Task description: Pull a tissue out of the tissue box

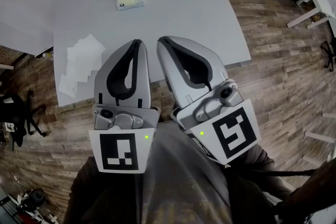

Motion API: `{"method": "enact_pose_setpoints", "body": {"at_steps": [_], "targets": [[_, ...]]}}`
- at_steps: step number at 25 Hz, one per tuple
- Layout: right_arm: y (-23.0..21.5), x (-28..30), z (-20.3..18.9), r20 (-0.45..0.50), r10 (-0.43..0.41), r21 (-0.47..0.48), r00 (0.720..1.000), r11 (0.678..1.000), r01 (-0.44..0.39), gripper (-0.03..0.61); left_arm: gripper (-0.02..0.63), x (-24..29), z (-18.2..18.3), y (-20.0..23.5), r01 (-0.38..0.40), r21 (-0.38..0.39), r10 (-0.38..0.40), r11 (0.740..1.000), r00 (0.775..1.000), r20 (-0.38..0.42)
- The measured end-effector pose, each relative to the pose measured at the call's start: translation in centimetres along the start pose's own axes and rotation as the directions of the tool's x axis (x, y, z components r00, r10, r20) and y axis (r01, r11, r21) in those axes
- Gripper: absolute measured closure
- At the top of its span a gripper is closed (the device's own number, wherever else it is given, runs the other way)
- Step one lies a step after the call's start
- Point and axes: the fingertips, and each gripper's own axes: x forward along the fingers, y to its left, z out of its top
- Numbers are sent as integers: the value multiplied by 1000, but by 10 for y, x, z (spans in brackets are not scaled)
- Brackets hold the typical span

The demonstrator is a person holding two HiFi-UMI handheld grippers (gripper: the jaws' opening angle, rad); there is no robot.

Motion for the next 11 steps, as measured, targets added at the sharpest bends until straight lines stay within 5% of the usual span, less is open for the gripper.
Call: {"method": "enact_pose_setpoints", "body": {"at_steps": [11], "targets": [[11,-12,0,-1,3,0,1000,1000,-3,578,615,-15,0,-6,-7,-12,7,1000,1000,2]]}}
